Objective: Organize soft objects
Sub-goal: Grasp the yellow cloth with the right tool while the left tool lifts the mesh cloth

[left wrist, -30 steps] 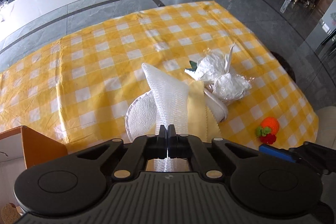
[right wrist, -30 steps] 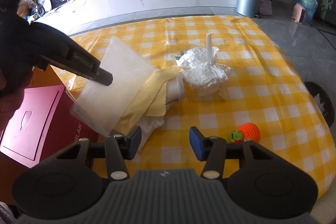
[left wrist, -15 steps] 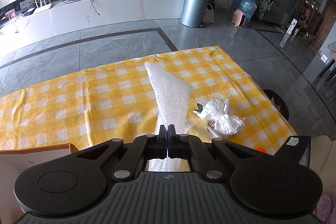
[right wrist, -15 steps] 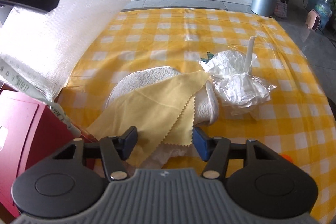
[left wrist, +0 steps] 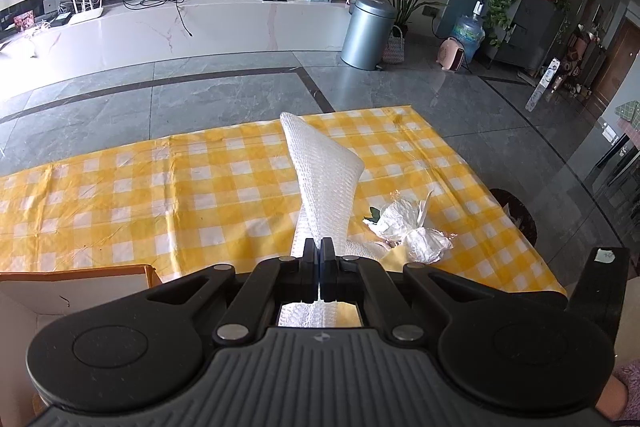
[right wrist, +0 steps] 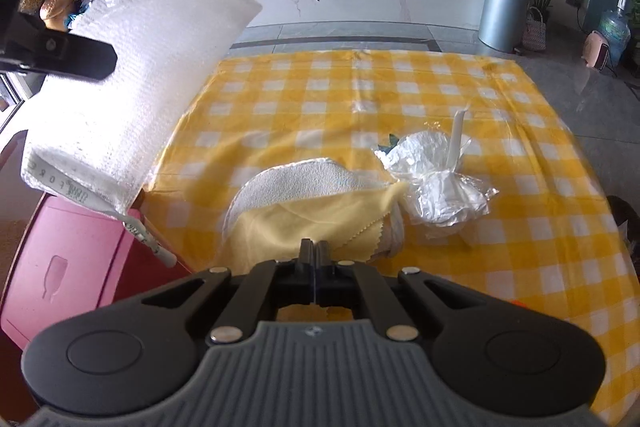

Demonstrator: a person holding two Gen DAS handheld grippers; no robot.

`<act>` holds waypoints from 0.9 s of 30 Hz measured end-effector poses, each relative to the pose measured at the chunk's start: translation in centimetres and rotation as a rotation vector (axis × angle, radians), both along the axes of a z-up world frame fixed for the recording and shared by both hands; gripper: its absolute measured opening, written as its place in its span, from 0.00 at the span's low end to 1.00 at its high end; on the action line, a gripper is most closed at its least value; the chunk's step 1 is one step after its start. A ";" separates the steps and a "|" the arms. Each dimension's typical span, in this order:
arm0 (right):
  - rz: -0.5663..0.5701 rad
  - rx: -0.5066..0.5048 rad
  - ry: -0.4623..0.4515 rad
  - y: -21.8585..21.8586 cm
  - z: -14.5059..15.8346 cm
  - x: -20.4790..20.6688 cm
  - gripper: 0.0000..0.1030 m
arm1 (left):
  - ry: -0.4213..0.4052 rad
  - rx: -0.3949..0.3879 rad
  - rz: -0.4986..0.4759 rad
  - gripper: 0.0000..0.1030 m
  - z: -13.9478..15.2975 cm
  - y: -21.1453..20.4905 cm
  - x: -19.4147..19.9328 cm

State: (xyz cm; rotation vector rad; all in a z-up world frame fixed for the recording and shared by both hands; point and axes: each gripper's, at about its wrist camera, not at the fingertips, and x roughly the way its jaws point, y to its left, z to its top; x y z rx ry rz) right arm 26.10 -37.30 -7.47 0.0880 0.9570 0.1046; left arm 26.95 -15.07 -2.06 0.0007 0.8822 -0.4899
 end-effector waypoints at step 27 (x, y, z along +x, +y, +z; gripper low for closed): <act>0.073 -0.061 0.221 1.5 -3.3 -11.8 0.02 | 0.134 -0.138 0.091 0.00 -1.8 6.2 -12.8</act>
